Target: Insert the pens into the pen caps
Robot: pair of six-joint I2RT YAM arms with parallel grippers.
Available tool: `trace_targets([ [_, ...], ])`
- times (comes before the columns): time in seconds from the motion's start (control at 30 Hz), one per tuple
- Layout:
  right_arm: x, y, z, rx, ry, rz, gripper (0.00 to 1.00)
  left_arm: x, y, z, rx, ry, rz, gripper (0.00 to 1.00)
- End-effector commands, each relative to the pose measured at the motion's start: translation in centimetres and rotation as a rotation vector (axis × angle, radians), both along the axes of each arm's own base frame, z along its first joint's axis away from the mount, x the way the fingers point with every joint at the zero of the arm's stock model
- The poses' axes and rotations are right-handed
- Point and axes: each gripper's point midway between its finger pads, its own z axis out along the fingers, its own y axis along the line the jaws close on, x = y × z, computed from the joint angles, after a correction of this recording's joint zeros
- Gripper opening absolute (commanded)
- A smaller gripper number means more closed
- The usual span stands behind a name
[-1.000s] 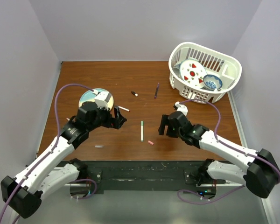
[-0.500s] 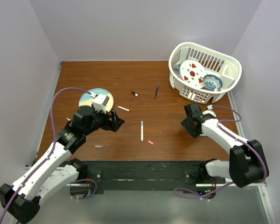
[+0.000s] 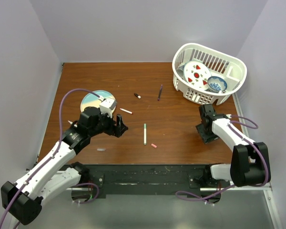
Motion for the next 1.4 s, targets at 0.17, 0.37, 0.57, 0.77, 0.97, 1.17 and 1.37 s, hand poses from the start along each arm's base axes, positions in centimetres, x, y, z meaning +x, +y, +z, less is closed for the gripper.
trace_targets([
  [0.17,0.2,-2.4,-0.5,-0.046,0.016,-0.099,0.57,0.8,-0.2,1.9,-0.007,-0.058,-0.009,0.81],
  [0.37,-0.1,-3.0,-1.2,-0.049,0.030,-0.107,0.52,0.9,0.1,2.0,0.001,-0.064,0.008,0.81],
  [0.57,-0.5,-3.2,-2.4,-0.038,0.068,-0.103,0.45,0.9,0.2,2.1,0.003,-0.069,0.013,0.81],
  [0.77,-1.0,-3.5,-3.2,-0.054,0.099,-0.083,0.33,0.9,0.4,2.3,0.003,-0.076,0.020,0.81],
  [0.97,-0.6,-3.1,-2.7,-0.039,0.064,-0.021,0.00,0.8,0.8,2.7,-0.008,-0.087,0.050,0.81],
  [1.17,1.6,-1.1,-0.3,0.015,-0.118,0.241,0.00,0.8,0.7,3.0,-0.025,-0.078,0.060,0.81],
  [1.37,3.5,2.3,5.6,0.056,-0.335,0.496,0.00,0.3,0.0,3.6,-0.088,-0.054,0.051,0.81],
])
